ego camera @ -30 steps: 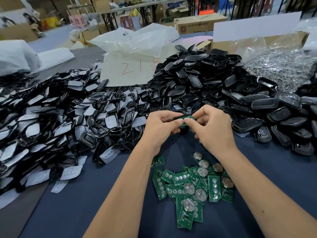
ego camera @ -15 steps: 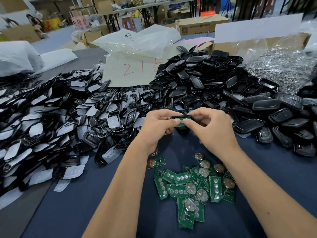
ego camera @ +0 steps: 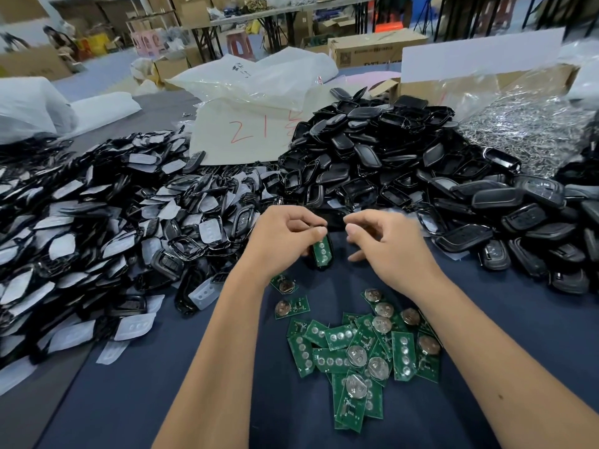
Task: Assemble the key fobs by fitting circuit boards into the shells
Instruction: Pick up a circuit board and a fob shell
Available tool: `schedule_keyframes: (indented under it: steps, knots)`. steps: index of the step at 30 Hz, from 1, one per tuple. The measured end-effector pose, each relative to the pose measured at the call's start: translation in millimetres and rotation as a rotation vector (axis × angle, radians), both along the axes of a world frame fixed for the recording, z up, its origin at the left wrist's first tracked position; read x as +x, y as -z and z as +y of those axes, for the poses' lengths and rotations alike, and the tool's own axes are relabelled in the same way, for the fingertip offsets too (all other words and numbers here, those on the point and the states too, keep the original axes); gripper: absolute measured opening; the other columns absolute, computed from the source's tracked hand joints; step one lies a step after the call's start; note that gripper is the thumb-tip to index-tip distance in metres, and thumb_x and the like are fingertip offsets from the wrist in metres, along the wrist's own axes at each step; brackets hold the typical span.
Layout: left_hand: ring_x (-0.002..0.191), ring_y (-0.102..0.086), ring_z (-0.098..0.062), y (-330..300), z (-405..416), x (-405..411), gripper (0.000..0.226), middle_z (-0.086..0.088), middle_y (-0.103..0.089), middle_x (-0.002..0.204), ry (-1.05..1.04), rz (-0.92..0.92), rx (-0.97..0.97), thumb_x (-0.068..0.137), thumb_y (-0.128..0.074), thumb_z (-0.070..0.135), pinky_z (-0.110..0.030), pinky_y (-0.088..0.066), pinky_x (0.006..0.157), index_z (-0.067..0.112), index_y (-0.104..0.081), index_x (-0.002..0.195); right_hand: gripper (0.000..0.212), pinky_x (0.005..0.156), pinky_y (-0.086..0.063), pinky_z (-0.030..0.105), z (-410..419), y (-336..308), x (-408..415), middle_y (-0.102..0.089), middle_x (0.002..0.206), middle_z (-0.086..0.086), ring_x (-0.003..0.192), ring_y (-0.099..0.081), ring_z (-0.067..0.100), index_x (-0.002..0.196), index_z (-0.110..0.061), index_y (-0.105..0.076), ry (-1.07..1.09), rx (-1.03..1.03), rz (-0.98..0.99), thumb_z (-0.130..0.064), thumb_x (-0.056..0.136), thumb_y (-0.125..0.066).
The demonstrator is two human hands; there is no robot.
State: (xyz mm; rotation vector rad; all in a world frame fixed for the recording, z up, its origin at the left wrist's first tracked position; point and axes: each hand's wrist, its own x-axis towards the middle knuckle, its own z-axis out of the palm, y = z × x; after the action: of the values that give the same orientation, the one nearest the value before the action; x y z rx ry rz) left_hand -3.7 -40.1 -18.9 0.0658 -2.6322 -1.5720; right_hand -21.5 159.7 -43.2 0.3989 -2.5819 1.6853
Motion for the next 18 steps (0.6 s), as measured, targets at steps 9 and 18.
schedule_keyframes:
  steps: [9, 18]
  knots:
    - [0.066, -0.060, 0.005, 3, 2, -2, 0.005, 0.017, -0.071, 0.074, -0.103, 0.225, -0.257, 0.089, -0.078, 0.024, -0.008, -0.042, 0.063, 0.027, -0.081, 0.086, 0.019, 0.062, -0.054, 0.015, -2, -3, 4, -0.073, 0.098, -0.004, 0.063, -0.070, 0.005, 0.115, -0.014, -0.076, 0.103, 0.044, 0.184, -0.010, 0.100, -0.067]
    - [0.073, -0.061, -0.017, -15, -45, 0, 0.016, 0.006, -0.068, 0.074, -0.856, 0.557, -0.260, 0.094, -0.066, 0.024, -0.029, -0.048, 0.071, 0.016, -0.073, 0.082, 0.010, 0.083, -0.056, 0.027, -70, -42, -8, -0.077, 0.092, -0.004, 0.084, -0.069, 0.010, 0.100, -0.015, -0.079, -0.058, 0.229, 0.486, -0.015, 0.095, -0.071]
